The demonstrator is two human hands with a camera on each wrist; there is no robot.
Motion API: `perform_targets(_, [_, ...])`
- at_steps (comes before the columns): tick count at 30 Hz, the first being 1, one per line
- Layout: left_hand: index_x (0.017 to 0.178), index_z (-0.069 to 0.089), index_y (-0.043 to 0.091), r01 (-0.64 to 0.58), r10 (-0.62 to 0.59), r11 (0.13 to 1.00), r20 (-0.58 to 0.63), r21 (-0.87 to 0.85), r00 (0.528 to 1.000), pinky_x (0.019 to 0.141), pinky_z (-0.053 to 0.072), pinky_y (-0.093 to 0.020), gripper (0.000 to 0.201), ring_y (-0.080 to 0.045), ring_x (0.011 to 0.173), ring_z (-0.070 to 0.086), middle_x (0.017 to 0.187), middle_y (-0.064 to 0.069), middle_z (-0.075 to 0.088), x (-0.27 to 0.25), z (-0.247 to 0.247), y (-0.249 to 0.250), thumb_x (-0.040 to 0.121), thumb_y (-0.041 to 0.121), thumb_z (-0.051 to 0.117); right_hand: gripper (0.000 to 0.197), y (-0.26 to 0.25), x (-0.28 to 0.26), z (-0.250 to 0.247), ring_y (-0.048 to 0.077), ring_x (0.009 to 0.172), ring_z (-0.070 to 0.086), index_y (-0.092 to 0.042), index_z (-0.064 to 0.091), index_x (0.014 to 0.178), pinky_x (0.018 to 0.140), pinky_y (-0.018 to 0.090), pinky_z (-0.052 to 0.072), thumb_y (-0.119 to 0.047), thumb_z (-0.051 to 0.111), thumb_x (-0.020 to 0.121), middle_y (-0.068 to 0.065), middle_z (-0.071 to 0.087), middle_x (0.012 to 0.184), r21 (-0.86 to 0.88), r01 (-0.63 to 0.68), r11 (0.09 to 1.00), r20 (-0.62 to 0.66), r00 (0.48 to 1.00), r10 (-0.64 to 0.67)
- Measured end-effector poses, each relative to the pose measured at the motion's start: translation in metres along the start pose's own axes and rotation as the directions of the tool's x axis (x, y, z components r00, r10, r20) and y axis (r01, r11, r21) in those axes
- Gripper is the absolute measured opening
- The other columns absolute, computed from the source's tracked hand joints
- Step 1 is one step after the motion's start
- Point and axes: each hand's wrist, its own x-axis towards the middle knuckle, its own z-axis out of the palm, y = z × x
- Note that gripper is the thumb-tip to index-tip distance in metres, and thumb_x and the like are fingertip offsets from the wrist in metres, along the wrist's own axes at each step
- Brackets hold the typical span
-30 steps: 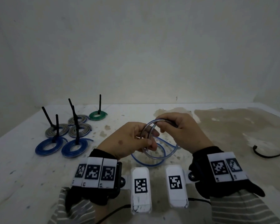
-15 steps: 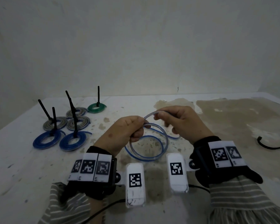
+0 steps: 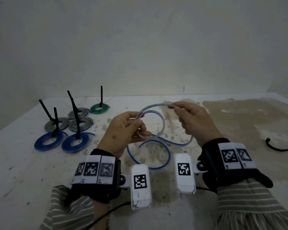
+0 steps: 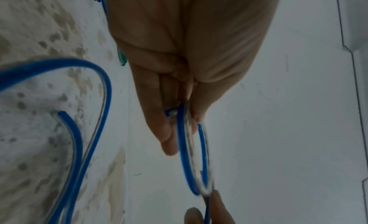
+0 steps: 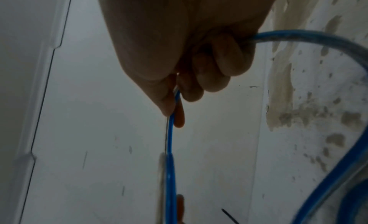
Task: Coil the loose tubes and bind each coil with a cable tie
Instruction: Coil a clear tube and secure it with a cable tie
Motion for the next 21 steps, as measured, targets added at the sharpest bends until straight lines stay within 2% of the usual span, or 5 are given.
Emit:
perform_targets(5, [0.118,0.048,0.015,-0.068,0.073,0.997,-0.144,0.039,0.987,0.063,0.058,-0.029,0.032,-0.015,0.063,0.068,0.062,-0.002,0.069,0.002,-0.005,-0.004,0.089,0.002,0.054,0.025,0.003,-0.001,0.003,0.015,0.066,0.06,-0.021,0.069,0.071,0.07,0.03,0.048,-0.01,0.053,0.087,0.003,0.067,0.074,-0.315,-0.004,0.949,0.129,0.991,0.047])
perform_targets(9, [0.121,0.051,0.015,-0.079,0.098,0.991,-0.172,0.111,0.98,0.065,0.055,-0.022,0.038,-0.011,0.066,0.069,0.066,0.0,0.072,0.003,0.0,-0.006,0.086,0.003,0.06,0.045,-0.003,-0.005,0.006,0.006,0.05,0.05,-0.033,0.057,0.115,0.061,0.022,0.046,0.0,0.043,0.088,-0.004,0.068,0.077,-0.279,0.048,0.959,0.227,0.974,0.017])
perform_targets(11, [0.123,0.051,0.018,-0.067,0.083,0.993,-0.167,0.098,0.983,0.071,0.058,-0.029,0.043,-0.016,0.072,0.07,0.073,-0.004,0.073,0.002,0.005,-0.005,0.084,0.005,0.063,0.056,-0.003,-0.005,0.011,0.003,0.049,0.045,-0.043,0.044,0.125,0.06,0.022,0.042,0.0,0.039,0.09,-0.007,0.065,0.076,-0.236,0.071,0.969,0.246,0.969,-0.011])
perform_targets(16, [0.126,0.042,0.025,-0.074,0.061,0.991,-0.119,-0.111,0.991,0.075,0.058,-0.037,0.054,-0.022,0.075,0.07,0.074,-0.008,0.073,-0.003,0.015,0.0,0.082,0.0,0.062,0.025,0.003,-0.005,0.02,-0.005,0.059,0.05,-0.028,0.052,0.117,0.06,0.016,0.038,-0.021,0.049,0.093,-0.017,0.05,0.08,-0.253,0.118,0.96,0.191,0.979,-0.07])
perform_targets(21, [0.133,0.039,0.019,-0.051,0.027,0.965,-0.096,-0.256,0.995,0.065,0.057,-0.031,0.058,-0.024,0.075,0.07,0.075,-0.006,0.071,0.0,0.012,-0.001,0.083,-0.002,0.057,0.012,0.0,-0.006,0.024,0.004,0.052,0.05,-0.023,0.05,0.104,0.048,0.01,0.039,-0.017,0.046,0.095,0.001,0.066,0.081,-0.108,0.094,0.99,0.156,0.985,-0.076])
